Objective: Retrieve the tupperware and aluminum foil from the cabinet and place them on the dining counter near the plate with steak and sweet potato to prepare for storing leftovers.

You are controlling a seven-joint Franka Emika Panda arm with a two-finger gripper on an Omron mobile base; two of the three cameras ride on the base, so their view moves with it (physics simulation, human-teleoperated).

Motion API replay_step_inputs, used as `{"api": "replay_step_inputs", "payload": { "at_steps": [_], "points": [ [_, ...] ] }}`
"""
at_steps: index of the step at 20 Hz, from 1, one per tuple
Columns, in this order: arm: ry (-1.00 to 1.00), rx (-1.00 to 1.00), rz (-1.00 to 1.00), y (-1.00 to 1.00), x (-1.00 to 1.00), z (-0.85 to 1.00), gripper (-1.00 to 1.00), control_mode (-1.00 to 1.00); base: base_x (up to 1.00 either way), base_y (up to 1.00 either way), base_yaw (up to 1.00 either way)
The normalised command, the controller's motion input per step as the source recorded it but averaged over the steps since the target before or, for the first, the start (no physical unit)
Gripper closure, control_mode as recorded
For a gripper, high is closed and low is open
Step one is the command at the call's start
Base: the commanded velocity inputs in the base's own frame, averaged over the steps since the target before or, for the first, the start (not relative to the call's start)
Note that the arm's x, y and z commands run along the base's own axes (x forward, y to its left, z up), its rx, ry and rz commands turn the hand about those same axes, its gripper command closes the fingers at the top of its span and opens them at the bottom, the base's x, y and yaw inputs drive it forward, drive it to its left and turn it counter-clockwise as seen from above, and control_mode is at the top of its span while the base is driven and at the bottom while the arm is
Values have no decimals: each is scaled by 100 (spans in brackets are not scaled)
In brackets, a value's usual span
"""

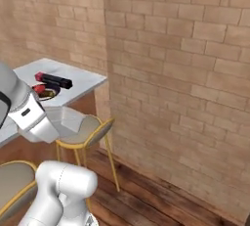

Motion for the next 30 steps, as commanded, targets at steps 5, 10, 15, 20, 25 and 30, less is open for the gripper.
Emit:
{"api": "replay_step_inputs", "payload": {
  "at_steps": [5,10,15,20,25,30],
  "points": [
    [0,0,0,0,0,0,100,100,88,-7,60],
    [0,0,0,0,0,0,100,100,79,-5,63],
    [0,0,0,0,0,0,100,100,80,-4,62],
    [0,0,0,0,0,0,100,100,82,-4,61],
    [0,0,0,0,0,0,100,100,83,-3,60],
    [0,0,0,0,0,0,100,100,85,-3,59]
  ]
}}
